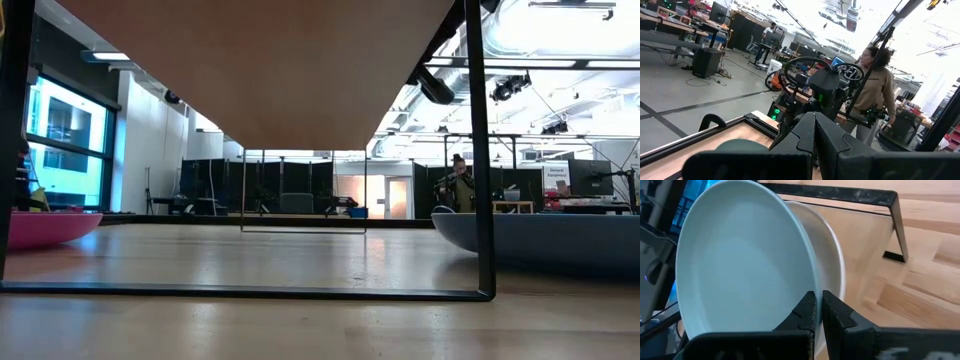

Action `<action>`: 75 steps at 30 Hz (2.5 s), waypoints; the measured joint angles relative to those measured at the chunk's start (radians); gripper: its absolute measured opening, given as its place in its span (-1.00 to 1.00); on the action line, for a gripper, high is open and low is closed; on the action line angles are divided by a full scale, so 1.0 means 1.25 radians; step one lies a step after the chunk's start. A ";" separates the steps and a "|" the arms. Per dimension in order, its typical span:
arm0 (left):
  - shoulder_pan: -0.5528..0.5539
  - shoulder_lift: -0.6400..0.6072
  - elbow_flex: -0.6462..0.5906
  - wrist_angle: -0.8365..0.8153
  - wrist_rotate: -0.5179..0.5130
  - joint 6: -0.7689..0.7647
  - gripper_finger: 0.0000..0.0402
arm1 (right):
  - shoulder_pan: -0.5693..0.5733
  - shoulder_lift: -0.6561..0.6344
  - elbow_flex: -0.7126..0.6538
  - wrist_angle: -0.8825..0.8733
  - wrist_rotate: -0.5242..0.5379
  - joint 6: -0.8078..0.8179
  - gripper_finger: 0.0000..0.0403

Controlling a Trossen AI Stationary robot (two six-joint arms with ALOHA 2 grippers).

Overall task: Place and stack plates onto a shelf
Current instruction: Stack the light blue plate on top of the white plate on the shelf, then stack the blue plate on top of the green plate on the shelf

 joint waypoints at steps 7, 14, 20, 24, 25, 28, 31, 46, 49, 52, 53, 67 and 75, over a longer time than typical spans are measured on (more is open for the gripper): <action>0.000 0.000 0.000 -0.001 0.000 0.000 -1.00 | 0.001 -0.001 0.000 0.020 -0.001 -0.023 -0.83; 0.000 0.000 0.000 -0.002 0.000 0.000 -1.00 | 0.001 -0.005 0.005 0.011 -0.003 -0.058 -0.35; 0.000 0.000 0.000 -0.004 0.000 0.007 -1.00 | -0.003 -0.065 0.057 -0.040 0.006 -0.170 -0.17; 0.000 0.000 0.000 -0.014 0.000 0.014 -1.00 | 0.013 -0.140 0.069 -0.117 0.023 -0.248 -0.16; 0.000 0.000 0.000 -0.021 0.000 0.014 -1.00 | 0.024 -0.159 0.067 -0.139 0.025 -0.268 -0.16; 0.000 0.000 0.000 -0.049 0.043 0.015 -1.00 | 0.081 -0.225 0.028 -0.170 0.043 -0.307 -0.16; 0.000 0.000 0.000 -0.064 0.144 0.023 -1.00 | 0.158 -0.302 -0.046 -0.166 0.110 -0.301 -0.16; 0.000 0.005 0.000 -0.062 0.161 0.020 -1.00 | 0.368 -0.530 -0.372 0.295 0.314 -0.349 -0.16; 0.000 0.005 0.000 -0.062 0.160 0.020 -1.00 | 0.368 -0.530 -0.370 0.286 0.308 -0.360 -0.16; 0.000 0.005 0.000 -0.062 0.159 0.020 -1.00 | 0.368 -0.531 -0.369 0.286 0.306 -0.362 -0.16; 0.000 0.005 0.000 -0.062 0.159 0.020 -1.00 | 0.368 -0.530 -0.369 0.286 0.305 -0.362 -0.16; 0.000 0.005 0.000 -0.063 0.160 0.019 -1.00 | 0.368 -0.501 -0.367 -0.107 0.144 -0.020 -0.16; 0.000 0.005 0.000 -0.064 0.160 0.006 -1.00 | 0.415 -0.360 -0.367 -0.386 -0.003 0.240 -0.16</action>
